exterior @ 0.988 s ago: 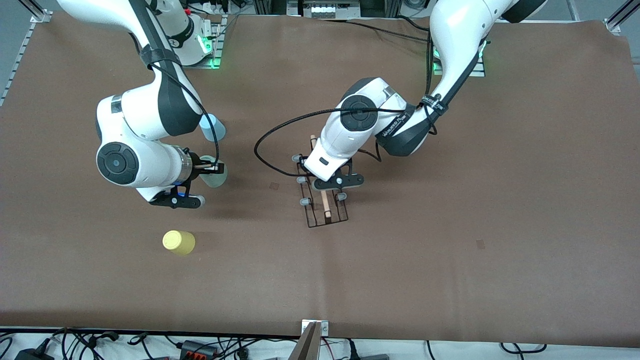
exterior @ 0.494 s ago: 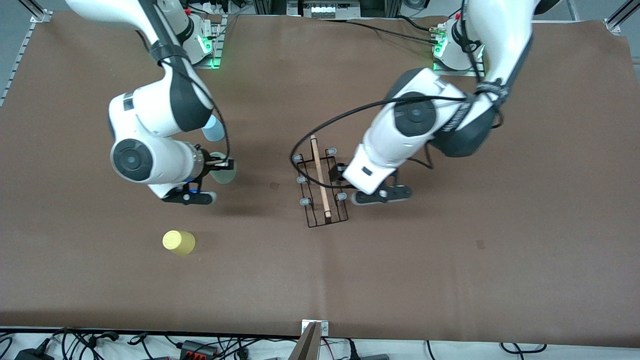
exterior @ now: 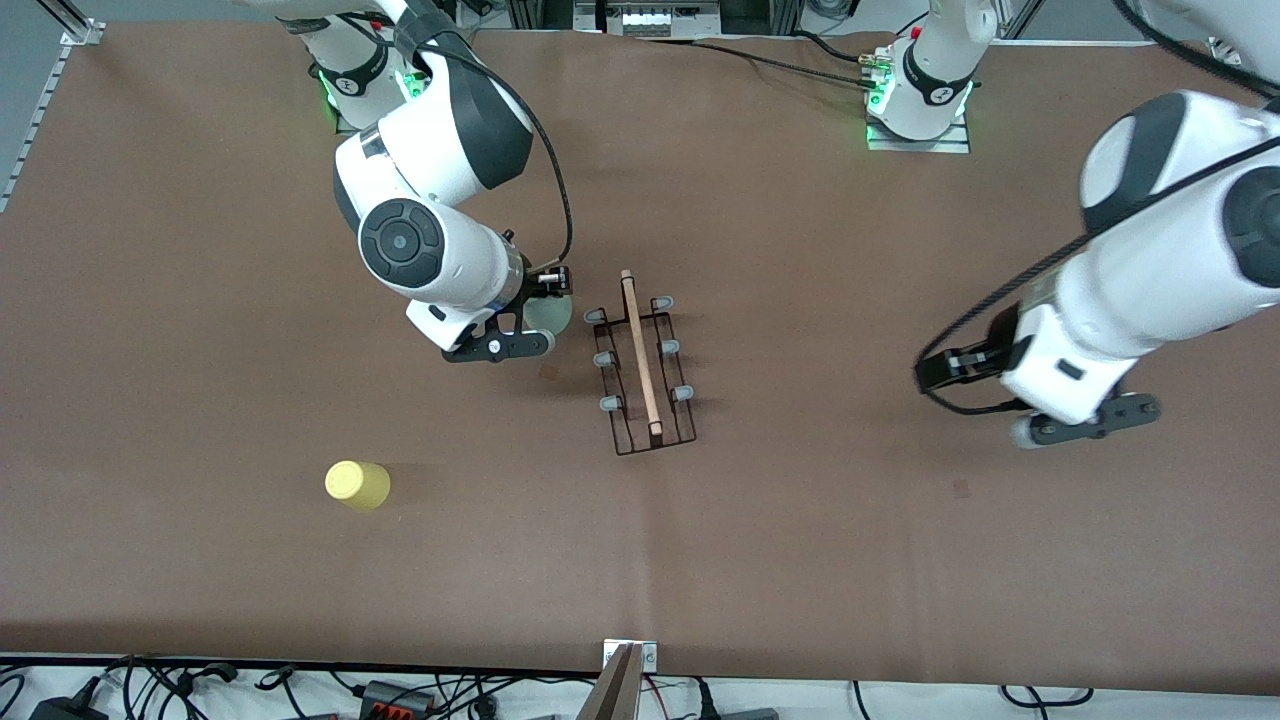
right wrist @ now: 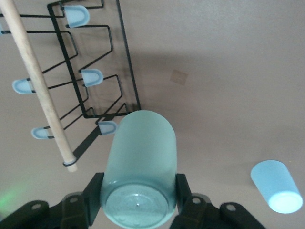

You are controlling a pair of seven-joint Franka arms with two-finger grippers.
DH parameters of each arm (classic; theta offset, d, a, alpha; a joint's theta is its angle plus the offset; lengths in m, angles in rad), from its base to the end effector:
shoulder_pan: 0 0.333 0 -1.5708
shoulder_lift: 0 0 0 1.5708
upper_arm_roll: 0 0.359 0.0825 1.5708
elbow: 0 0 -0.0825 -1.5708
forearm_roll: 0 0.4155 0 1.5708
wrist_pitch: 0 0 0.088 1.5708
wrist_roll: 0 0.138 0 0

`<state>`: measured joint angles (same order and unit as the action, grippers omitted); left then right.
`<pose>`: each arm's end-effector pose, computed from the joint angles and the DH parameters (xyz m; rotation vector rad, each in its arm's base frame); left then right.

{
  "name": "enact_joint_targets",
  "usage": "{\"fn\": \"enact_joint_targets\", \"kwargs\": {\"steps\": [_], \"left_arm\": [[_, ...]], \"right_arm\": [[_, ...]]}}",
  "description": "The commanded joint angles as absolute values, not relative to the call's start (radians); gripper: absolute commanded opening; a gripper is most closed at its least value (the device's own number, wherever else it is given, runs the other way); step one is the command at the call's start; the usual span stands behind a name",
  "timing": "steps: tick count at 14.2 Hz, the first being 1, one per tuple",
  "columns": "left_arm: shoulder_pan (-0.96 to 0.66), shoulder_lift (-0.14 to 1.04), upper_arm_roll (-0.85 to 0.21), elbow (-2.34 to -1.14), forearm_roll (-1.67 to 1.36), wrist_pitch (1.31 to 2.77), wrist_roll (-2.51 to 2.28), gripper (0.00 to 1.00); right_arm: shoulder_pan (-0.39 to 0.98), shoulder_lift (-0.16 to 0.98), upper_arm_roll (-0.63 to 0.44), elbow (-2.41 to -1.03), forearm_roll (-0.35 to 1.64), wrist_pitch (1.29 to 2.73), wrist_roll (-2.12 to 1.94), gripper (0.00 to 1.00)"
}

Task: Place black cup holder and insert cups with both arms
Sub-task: 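Release the rack with the left gripper while the right gripper carries the cup over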

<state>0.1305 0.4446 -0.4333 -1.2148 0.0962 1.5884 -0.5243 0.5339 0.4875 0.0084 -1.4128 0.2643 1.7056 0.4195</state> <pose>0.7091 -0.1385 0.5443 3.0498 0.3874 -0.0988 0.6021 0.3997 0.4070 -2.9662 -0.0901 0.4380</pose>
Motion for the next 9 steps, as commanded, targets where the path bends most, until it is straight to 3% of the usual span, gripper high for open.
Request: {"fn": "enact_joint_targets", "kwargs": {"steps": [1,5,9], "left_arm": [[0.164,0.401,-0.440,-1.236,0.117,1.517,-0.490,1.00],[0.258,0.356,-0.442,-1.232,0.162,1.455,-0.326,1.00],[0.245,0.184,-0.348,-1.322,0.160,1.442,-0.192,1.00]], "right_arm": [[0.574,0.526,0.005,-1.390,0.285,1.736,0.431,0.23],[0.610,0.569,0.005,-1.388,0.287,1.821,0.479,0.23],[0.623,0.595,0.005,-1.388,0.298,1.855,0.492,0.23]]}}
